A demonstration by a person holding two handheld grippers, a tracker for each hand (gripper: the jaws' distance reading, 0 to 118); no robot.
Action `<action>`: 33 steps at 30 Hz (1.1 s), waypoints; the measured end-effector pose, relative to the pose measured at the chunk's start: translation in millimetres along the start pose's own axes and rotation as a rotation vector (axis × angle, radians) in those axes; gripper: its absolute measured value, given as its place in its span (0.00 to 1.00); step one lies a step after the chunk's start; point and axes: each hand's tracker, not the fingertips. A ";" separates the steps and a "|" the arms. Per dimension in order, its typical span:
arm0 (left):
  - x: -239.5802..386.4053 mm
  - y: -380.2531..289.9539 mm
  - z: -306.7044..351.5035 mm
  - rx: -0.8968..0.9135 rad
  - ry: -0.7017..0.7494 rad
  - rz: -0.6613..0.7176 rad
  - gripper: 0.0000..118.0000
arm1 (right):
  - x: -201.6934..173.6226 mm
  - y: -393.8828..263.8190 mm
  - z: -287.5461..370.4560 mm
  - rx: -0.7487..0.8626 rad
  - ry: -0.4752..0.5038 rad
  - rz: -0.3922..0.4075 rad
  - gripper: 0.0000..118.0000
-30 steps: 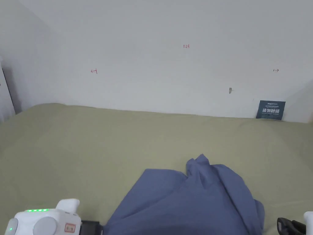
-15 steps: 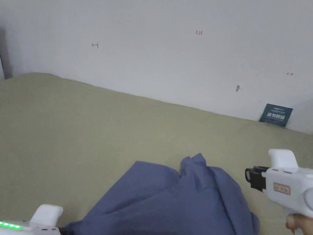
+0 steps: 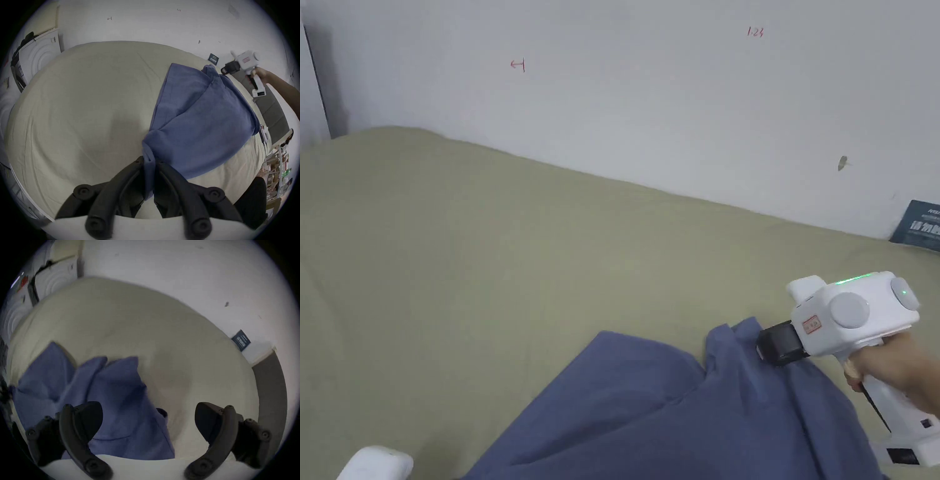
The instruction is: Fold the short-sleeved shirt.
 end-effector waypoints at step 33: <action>4.9 173.2 91.4 0.343 0.001 -0.045 0.09 | 47.9 -6.8 259.8 0.526 -0.052 -0.225 0.04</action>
